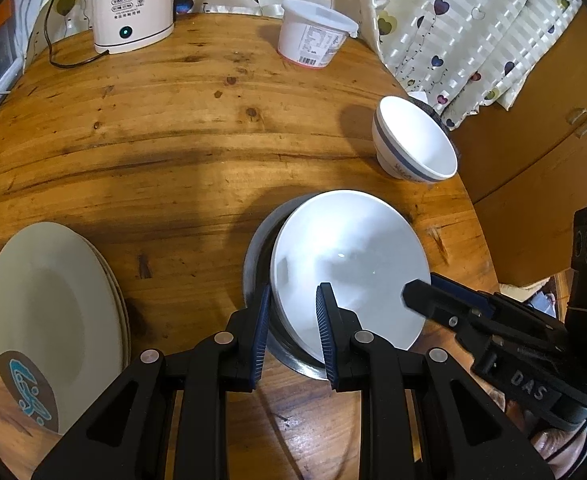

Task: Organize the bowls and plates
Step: 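Move right gripper to the second white bowl and grasp its rim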

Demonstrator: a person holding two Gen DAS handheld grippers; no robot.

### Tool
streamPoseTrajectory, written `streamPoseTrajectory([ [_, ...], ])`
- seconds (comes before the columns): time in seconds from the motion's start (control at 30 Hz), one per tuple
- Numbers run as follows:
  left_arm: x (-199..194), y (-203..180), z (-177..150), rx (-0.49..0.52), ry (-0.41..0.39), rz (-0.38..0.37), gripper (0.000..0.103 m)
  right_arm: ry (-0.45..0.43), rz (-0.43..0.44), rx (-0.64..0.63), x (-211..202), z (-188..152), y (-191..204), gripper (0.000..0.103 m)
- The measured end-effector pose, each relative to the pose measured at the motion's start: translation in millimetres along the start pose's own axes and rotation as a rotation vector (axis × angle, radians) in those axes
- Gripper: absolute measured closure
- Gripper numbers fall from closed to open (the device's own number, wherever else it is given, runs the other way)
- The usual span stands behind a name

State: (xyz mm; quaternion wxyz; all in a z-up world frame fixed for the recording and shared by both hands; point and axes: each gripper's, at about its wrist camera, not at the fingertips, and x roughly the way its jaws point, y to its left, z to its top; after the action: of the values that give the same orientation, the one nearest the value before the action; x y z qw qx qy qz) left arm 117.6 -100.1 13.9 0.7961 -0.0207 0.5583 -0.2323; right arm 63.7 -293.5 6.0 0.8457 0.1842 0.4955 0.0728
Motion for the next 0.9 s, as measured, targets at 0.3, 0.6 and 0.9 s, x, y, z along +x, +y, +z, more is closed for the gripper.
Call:
streamPoseTrajectory([
  [0.3,0,5,0,-0.005,-0.006,0.002,0.080,-0.001,0.012,0.016,2,1,-4,0.090],
  [0.6,-1,3,-1,0.008,-0.003,-0.018,0.080,-0.004,0.010,0.024,-1,-1,-5,0.090],
  [0.9,-18,14,3,-0.030,-0.062,-0.055,0.078,-0.065,0.060,0.069,-23,2,-19,0.064],
])
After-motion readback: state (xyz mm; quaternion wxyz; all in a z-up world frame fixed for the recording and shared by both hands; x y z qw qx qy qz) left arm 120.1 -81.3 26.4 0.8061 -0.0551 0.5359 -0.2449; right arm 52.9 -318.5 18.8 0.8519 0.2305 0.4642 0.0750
